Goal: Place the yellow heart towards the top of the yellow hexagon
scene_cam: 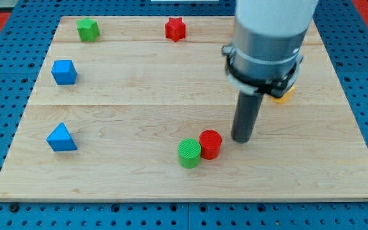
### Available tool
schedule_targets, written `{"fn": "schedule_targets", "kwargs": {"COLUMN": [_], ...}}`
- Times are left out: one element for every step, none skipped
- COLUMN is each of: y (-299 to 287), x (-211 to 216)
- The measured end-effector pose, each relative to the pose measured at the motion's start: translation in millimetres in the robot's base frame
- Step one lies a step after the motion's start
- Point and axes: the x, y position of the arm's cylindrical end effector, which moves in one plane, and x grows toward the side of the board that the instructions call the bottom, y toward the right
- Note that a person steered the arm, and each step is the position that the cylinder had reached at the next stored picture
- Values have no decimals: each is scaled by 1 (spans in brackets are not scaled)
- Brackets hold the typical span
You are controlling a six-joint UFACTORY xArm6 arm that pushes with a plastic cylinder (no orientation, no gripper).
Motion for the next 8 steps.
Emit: {"fn": "schedule_targets", "kwargs": {"y": [39, 62, 62, 67, 77, 98, 99, 99], "x": [-31, -60, -55, -55, -55, -66, -69, -69]}}
